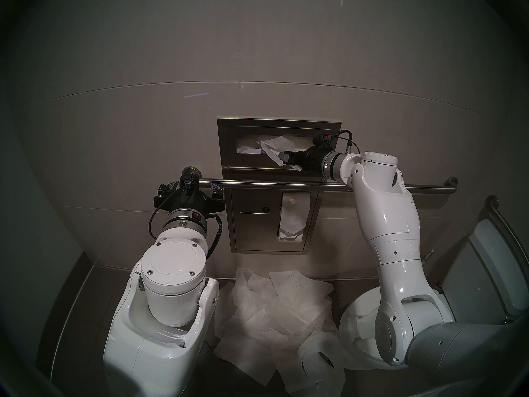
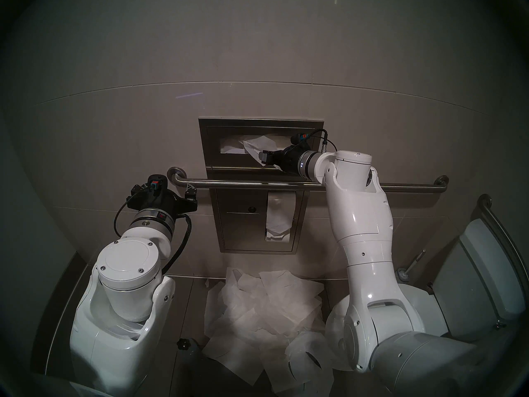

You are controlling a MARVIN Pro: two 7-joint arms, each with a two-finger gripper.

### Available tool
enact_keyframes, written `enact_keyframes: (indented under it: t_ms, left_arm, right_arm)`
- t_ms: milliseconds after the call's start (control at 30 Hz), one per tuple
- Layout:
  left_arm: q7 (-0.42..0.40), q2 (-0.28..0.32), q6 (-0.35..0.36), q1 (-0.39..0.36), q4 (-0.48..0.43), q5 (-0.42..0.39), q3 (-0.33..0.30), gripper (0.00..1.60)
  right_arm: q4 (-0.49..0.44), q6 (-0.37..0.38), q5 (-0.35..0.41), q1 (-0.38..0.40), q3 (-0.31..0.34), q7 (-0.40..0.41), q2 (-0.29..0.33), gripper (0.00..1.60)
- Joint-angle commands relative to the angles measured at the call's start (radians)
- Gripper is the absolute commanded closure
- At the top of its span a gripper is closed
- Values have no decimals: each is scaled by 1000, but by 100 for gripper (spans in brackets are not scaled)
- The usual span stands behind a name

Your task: Take out a toilet seat cover

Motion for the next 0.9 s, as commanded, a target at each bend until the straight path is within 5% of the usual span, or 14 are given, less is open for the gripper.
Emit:
enact_keyframes:
  t_ms: [0,200,233,267,333,400,433,500,700,800,867]
  left_arm:
    - [3,-1,-9,-18,-32,5,-1,0]
    - [3,-1,-9,-18,-32,5,-1,0]
    - [3,-1,-9,-18,-32,5,-1,0]
    - [3,-1,-9,-18,-32,5,-1,0]
    - [2,-1,-9,-18,-32,5,-1,0]
    - [2,-1,-9,-18,-32,5,-1,0]
    - [2,-1,-9,-18,-32,5,-1,0]
    - [2,-1,-9,-18,-32,5,-1,0]
    - [2,-1,-9,-18,-32,5,-1,0]
    - [2,-1,-9,-18,-32,5,-1,0]
    - [2,-1,-9,-18,-32,5,-1,0]
  right_arm:
    - [2,-27,16,68,3,15,-19,0]
    - [44,-44,14,94,-12,26,-28,0]
    - [52,-46,14,99,-15,28,-31,17]
    - [58,-48,14,103,-18,30,-33,72]
    - [67,-52,15,109,-23,34,-37,98]
    - [73,-58,15,115,-27,36,-39,99]
    - [76,-60,15,117,-29,37,-39,131]
    - [81,-64,15,119,-31,39,-39,160]
    - [90,-71,15,122,-32,36,-42,148]
    - [92,-71,17,126,-30,39,-41,0]
    - [89,-67,19,126,-28,41,-40,0]
